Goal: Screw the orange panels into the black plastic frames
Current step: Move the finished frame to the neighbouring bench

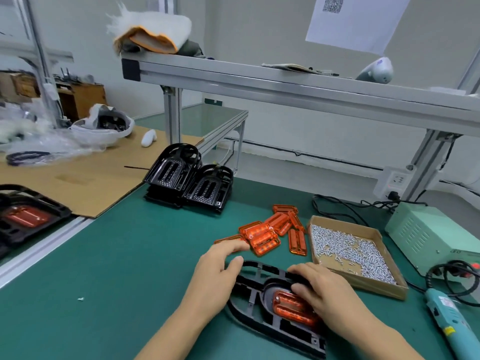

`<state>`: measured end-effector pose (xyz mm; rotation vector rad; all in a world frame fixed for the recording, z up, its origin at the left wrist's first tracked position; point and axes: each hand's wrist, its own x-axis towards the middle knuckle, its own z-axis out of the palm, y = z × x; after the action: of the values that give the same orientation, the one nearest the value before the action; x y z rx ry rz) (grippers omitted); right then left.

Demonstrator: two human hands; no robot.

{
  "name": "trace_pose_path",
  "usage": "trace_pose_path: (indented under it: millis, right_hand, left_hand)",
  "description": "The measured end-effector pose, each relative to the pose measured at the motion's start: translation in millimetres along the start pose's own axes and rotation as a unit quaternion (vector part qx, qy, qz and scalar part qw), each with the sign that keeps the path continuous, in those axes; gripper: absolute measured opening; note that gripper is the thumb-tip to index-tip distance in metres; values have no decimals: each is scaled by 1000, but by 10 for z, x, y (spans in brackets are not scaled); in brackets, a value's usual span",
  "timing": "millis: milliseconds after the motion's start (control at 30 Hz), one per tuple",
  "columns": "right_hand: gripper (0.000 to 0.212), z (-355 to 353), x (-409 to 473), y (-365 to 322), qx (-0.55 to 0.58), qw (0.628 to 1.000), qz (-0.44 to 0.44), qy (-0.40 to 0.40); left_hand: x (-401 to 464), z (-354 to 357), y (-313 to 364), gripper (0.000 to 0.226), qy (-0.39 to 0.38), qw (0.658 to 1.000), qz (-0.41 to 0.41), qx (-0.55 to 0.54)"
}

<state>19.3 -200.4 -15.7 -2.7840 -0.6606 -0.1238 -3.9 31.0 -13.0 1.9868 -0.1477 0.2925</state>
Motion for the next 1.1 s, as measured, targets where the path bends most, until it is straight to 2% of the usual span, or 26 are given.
trace_pose_path:
  millis: [100,367,467,633,767,933,1100]
  right_hand:
    - [19,-16,-7,-48,81,997,-9,5]
    - [25,41,217,-450,287,955,2,78]
    - [29,88,367,-707,333,938,10,99]
    - [23,195,559,-1137,405,905,27,131]
    - [28,221,674,-1431,426,890,29,162]
    - [33,243,751,-1741,455,880,-2,133]
    - [44,297,796,-1974,474,877,-43,69]
  left_hand:
    - [-112,-164,-90,29,42,998,-37,-21]
    - [-325,-352,-243,28,103,977,-120,-144]
    - [-359,-374,-183,35,98,971,-110,-189]
    - [-400,-522,-98,58,114,955,-59,-269]
    - [-457,-687,-108,57,136,947,-18,-291]
    - [-492,-856,-151,64,159,943,-28,-291]
    - [-525,-1035,-263,70,221,932,-62,-280]
